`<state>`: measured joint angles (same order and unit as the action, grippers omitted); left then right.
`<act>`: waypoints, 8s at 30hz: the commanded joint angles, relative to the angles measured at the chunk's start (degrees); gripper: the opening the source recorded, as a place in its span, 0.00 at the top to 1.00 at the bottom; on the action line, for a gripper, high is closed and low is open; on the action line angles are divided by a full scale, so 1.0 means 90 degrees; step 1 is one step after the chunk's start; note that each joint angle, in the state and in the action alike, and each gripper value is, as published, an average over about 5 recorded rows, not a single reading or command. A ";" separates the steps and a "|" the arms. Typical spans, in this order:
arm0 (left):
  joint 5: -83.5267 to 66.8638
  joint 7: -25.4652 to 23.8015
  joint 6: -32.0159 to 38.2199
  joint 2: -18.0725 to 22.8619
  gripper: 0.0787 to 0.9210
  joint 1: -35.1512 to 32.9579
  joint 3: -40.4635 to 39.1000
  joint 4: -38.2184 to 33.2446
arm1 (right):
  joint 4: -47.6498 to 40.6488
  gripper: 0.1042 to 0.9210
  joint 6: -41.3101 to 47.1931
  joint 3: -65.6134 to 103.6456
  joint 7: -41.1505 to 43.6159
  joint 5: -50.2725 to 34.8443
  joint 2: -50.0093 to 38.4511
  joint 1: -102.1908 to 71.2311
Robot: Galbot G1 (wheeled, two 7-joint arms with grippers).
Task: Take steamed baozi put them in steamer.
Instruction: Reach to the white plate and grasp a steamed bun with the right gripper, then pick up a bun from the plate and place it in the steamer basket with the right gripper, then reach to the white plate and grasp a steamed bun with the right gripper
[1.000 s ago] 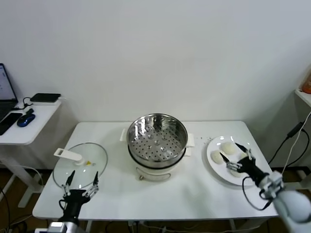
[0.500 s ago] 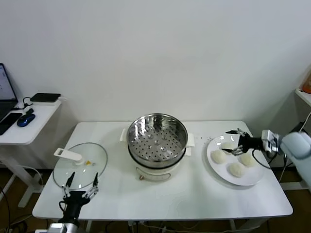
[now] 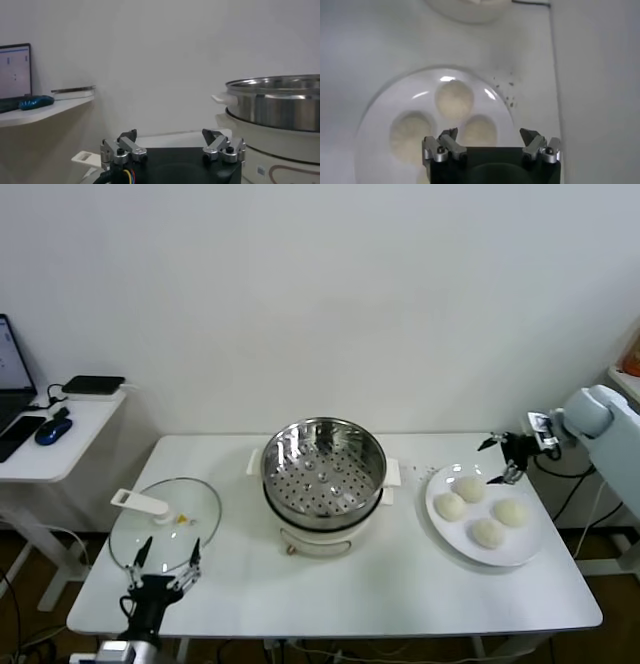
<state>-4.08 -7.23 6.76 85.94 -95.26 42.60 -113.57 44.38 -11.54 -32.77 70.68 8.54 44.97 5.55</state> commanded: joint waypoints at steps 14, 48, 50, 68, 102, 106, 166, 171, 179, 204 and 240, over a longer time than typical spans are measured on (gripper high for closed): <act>0.0004 -0.0003 0.0000 -0.0028 0.12 0.0019 -0.0003 0.0102 | -0.1347 0.12 -0.0866 0.0867 -0.0431 0.2164 0.1175 -0.0594; -0.0018 0.0008 0.0038 -0.0046 0.12 0.0000 -0.0004 0.0193 | -0.1897 0.12 -0.1461 0.2015 -0.1425 0.3726 0.1648 -0.1031; -0.0026 0.0008 0.0042 -0.0050 0.12 -0.0008 -0.0002 0.0200 | -0.1910 0.12 -0.1472 0.2030 -0.1461 0.3763 0.1650 -0.1039; -0.0031 0.0015 0.0073 -0.0033 0.12 -0.0069 0.0003 0.0182 | -0.1938 0.14 -0.1451 0.2130 -0.1561 0.3913 0.1718 -0.1074; -0.0048 0.0031 0.0083 0.0014 0.12 -0.0125 0.0059 0.0116 | -0.0638 0.31 -0.1275 0.1046 -0.0934 0.2686 0.1111 -0.0871; -0.0049 0.0031 0.0089 0.0028 0.12 -0.0146 0.0076 0.0090 | -0.0441 0.34 -0.1507 0.0779 -0.0875 0.2635 0.1040 -0.0596; -0.0230 0.0055 0.0112 -0.0009 0.12 -0.0329 0.0198 -0.0197 | 0.0741 0.34 -0.2700 -0.2431 -0.0636 0.2688 0.4039 0.1626; -0.0234 0.0062 0.0128 -0.0006 0.12 -0.0353 0.0195 -0.0183 | 0.0672 0.34 -0.2761 -0.2288 -0.0690 0.3065 0.4016 0.1416; -0.0224 0.0058 0.0122 0.0006 0.12 -0.0340 0.0191 -0.0177 | 0.0603 0.34 -0.2820 -0.2112 -0.0757 0.3457 0.4033 0.1207; -0.0218 0.0071 0.0107 0.0026 0.12 -0.0323 0.0179 -0.0126 | 0.0549 0.14 -0.2991 -0.1856 -0.0873 0.3857 0.4082 0.0992; -0.0127 0.0041 0.0016 0.0029 0.12 -0.0266 0.0107 -0.0299 | 0.2092 0.12 0.2073 -0.4853 -0.0544 -0.3909 -0.0303 0.3349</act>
<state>-5.49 -6.84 6.95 86.26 -97.70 43.76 -116.25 62.42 -6.02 -72.33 66.14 -12.17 54.09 35.67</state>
